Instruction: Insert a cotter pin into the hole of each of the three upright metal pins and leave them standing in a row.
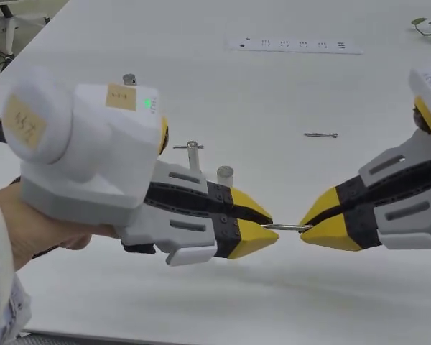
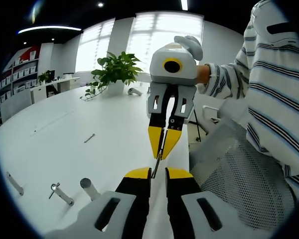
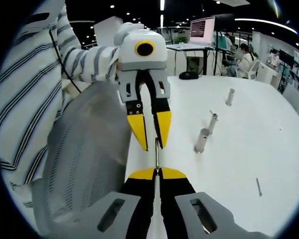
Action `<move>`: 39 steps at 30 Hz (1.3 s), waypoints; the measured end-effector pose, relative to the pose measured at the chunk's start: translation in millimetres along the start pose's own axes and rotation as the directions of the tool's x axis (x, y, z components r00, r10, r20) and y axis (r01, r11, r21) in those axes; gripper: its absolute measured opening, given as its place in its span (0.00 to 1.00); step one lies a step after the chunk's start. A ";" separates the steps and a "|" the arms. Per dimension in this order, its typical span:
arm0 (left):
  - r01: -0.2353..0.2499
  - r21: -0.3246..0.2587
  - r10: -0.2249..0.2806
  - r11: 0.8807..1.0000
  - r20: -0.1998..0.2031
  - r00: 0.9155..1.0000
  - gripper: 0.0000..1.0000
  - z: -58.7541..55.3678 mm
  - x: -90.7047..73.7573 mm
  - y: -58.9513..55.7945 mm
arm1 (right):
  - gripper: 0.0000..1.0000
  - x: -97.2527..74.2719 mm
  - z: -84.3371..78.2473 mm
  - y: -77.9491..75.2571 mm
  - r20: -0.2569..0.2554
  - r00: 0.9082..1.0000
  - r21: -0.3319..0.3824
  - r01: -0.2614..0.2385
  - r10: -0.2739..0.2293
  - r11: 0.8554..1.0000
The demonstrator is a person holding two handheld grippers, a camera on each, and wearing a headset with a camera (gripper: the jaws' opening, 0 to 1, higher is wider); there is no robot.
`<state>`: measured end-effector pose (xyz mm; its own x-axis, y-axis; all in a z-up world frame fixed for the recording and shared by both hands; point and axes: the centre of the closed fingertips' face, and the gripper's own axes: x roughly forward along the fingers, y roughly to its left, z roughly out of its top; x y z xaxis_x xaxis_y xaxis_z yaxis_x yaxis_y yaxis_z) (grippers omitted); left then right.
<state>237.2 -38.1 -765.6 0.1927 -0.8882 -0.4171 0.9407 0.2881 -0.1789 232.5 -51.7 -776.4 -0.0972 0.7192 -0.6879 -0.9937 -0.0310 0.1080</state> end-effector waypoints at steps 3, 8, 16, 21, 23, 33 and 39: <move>-0.011 -0.011 0.011 1.000 0.003 1.000 0.14 -1.0 -0.2 2.1 | 0.03 0.1 -0.7 -2.3 0.001 1.000 0.005 0.004 -0.004 1.000; -0.047 -0.047 0.046 0.998 -0.018 0.999 0.17 -8.2 -2.1 10.7 | 0.03 1.5 -1.2 -6.0 -0.002 1.000 0.011 0.015 -0.015 1.000; -0.144 -0.069 0.143 0.987 -0.011 0.990 0.19 -11.9 -14.8 33.8 | 0.03 3.0 -3.4 -17.8 -0.005 0.998 0.026 0.058 -0.058 0.998; -0.203 -0.107 0.201 0.973 -0.030 0.979 0.24 -19.9 -21.6 49.2 | 0.03 3.3 -6.3 -25.2 -0.016 0.996 0.042 0.088 -0.088 0.995; -0.222 -0.109 0.219 0.969 -0.035 0.975 0.25 -23.8 -23.1 54.3 | 0.03 3.7 -7.9 -29.0 -0.023 0.994 0.047 0.104 -0.103 0.993; -0.321 -0.152 0.316 0.935 -0.055 0.947 0.29 -41.5 -24.8 82.9 | 0.03 8.1 -10.2 -43.1 -0.026 0.988 0.089 0.156 -0.154 0.984; -0.341 -0.158 0.335 0.927 -0.068 0.940 0.30 -52.1 -19.3 94.9 | 0.03 12.7 -9.1 -54.9 -0.029 0.982 0.110 0.188 -0.186 0.976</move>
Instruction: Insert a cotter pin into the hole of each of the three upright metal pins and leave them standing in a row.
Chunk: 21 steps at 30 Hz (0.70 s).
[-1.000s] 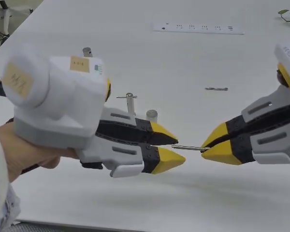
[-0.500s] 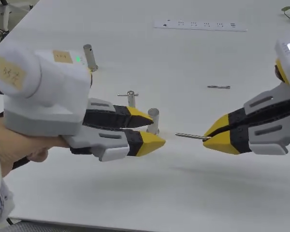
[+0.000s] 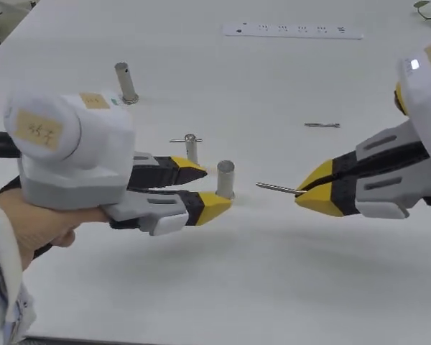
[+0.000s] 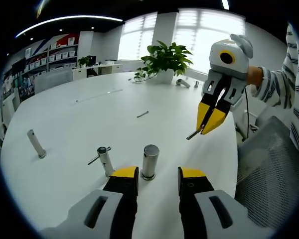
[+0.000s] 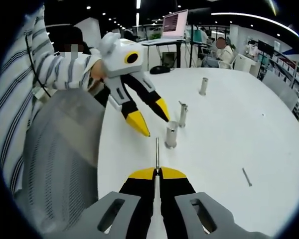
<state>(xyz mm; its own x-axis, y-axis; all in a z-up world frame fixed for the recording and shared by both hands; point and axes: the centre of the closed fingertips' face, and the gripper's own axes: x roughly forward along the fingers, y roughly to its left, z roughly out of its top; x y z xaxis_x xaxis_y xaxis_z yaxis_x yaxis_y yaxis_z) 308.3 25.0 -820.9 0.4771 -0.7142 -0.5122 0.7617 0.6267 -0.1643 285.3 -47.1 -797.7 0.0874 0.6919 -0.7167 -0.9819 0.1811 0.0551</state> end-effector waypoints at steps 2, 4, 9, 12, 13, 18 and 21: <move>-0.015 -0.002 0.015 1.000 0.011 1.000 0.30 -1.1 2.8 4.7 | 0.03 3.1 6.0 3.3 0.004 1.000 0.005 0.006 -0.006 1.000; -0.017 -0.017 0.018 1.000 0.017 1.000 0.30 -2.9 6.5 7.7 | 0.03 4.2 7.1 2.0 0.008 1.000 0.010 0.012 -0.012 1.000; -0.016 -0.009 0.016 1.000 -0.011 1.000 0.30 -13.9 17.7 11.2 | 0.03 8.5 4.3 -5.9 0.006 1.000 0.027 0.027 -0.028 0.999; -0.019 -0.010 0.018 1.000 -0.012 1.000 0.30 -15.2 21.2 11.5 | 0.03 10.3 2.5 -7.4 0.003 1.000 0.035 0.026 -0.027 0.999; -0.023 -0.002 0.023 1.000 -0.014 1.000 0.30 -15.1 22.6 11.6 | 0.03 10.8 2.1 -7.6 0.002 1.000 0.035 0.025 -0.025 0.999; -0.058 0.026 0.058 0.998 0.004 0.998 0.30 -11.3 25.5 17.0 | 0.03 13.2 -2.0 -10.7 -0.005 1.000 0.032 0.021 -0.021 0.999; -0.061 0.027 0.060 0.998 0.006 0.998 0.29 -11.2 30.0 17.5 | 0.03 14.6 -4.3 -14.6 -0.006 1.000 0.039 0.024 -0.024 0.999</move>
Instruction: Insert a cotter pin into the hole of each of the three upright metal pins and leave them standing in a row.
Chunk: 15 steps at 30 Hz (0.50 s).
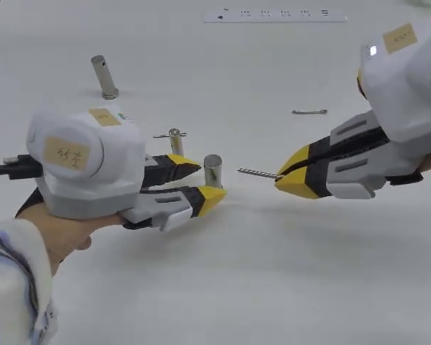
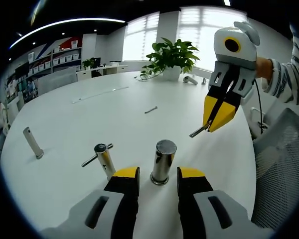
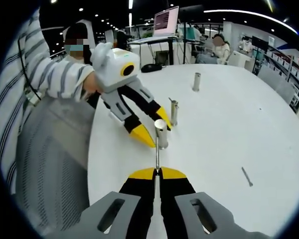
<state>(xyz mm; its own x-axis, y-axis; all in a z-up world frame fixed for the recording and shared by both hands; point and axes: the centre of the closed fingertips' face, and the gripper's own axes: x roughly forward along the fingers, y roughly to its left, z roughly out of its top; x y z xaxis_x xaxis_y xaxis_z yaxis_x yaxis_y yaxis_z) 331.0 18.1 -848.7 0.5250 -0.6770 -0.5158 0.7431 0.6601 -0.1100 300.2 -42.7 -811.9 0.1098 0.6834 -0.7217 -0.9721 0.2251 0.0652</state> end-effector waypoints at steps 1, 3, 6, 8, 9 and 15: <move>-0.002 0.004 0.002 1.000 -0.003 1.000 0.28 -1.1 1.2 0.2 | 0.03 0.2 0.0 -0.4 0.001 1.000 0.002 0.000 0.000 1.000; 0.001 0.014 -0.001 1.000 -0.009 1.000 0.27 -2.3 3.0 -0.9 | 0.03 0.4 0.1 0.3 0.002 1.000 0.003 0.000 0.000 1.000; -0.002 0.023 0.002 1.000 -0.009 1.000 0.25 -1.7 4.5 -2.5 | 0.03 1.1 -0.4 -1.9 0.002 1.000 0.009 0.001 -0.001 1.000; -0.008 0.020 0.008 1.000 0.000 1.000 0.24 -0.7 5.8 -2.8 | 0.03 1.8 -0.9 -2.8 0.003 1.000 0.014 0.003 -0.003 1.000; -0.012 0.020 0.012 1.000 0.002 1.000 0.22 -0.8 6.5 -2.4 | 0.03 2.4 -1.1 -3.2 0.003 1.000 0.017 0.004 -0.004 1.000; -0.035 0.000 0.035 0.999 0.022 0.999 0.18 0.8 8.0 -0.1 | 0.03 3.7 -0.3 -4.5 0.006 1.000 0.019 0.005 -0.005 1.000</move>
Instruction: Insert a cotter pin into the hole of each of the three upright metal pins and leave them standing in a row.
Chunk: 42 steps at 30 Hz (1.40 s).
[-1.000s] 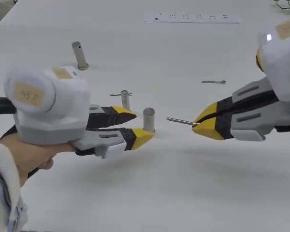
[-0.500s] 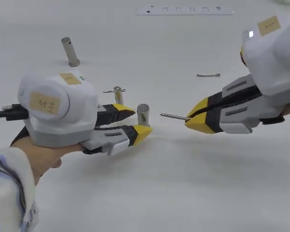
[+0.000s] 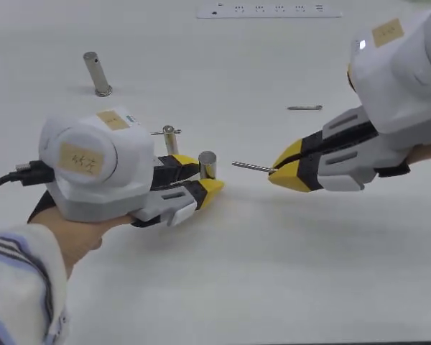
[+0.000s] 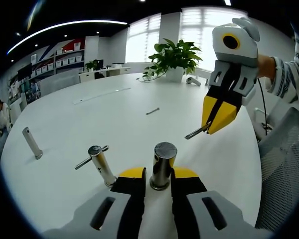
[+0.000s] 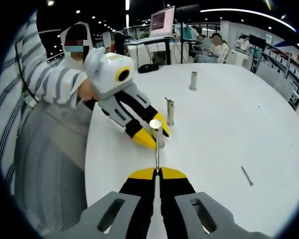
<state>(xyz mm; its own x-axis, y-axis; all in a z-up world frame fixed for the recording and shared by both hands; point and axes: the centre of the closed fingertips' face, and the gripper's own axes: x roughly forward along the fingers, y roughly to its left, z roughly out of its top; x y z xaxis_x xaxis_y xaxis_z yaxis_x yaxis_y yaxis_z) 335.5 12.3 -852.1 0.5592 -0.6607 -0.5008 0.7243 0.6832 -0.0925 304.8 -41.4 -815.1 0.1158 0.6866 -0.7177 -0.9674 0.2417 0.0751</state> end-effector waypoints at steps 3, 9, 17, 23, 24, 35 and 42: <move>0.006 0.003 -0.006 1.000 0.001 1.000 0.15 -0.5 0.3 -1.7 | 0.03 0.5 0.6 -0.8 0.001 1.000 -0.001 0.001 -0.001 1.000; 0.015 0.013 -0.015 1.000 0.008 1.000 0.12 -0.4 0.5 -3.5 | 0.03 4.5 1.5 -0.6 -0.004 1.000 -0.009 -0.004 0.004 1.000; 0.015 0.021 -0.015 1.000 0.012 1.000 0.12 -0.3 0.9 -3.1 | 0.03 10.0 5.3 -0.7 -0.005 1.000 -0.025 -0.008 0.008 1.000; 0.012 0.006 -0.012 1.000 0.018 1.000 0.12 -0.2 1.4 -2.9 | 0.03 12.9 9.3 -1.7 0.000 1.000 -0.030 -0.009 0.009 0.999; 0.013 0.005 -0.013 1.000 0.018 1.000 0.12 -0.3 1.4 -2.9 | 0.03 13.4 9.7 -1.5 0.001 1.000 -0.031 -0.010 0.010 0.999; 0.017 0.006 -0.017 1.000 0.015 1.000 0.12 -0.1 1.8 -4.0 | 0.03 19.6 13.3 1.7 0.018 1.000 -0.040 -0.006 0.007 0.999; 0.017 0.006 -0.017 1.000 0.014 1.000 0.12 0.5 1.9 -4.8 | 0.03 24.5 16.7 0.6 0.030 1.000 -0.050 -0.001 0.003 0.999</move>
<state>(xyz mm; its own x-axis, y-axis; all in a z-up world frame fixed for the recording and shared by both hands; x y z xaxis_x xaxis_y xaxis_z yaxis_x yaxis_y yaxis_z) 333.2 7.6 -852.1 0.5524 -0.6766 -0.4869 0.7363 0.6699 -0.0955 310.9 -13.1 -821.1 0.1198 0.7074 -0.6965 -0.9776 0.2064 0.0415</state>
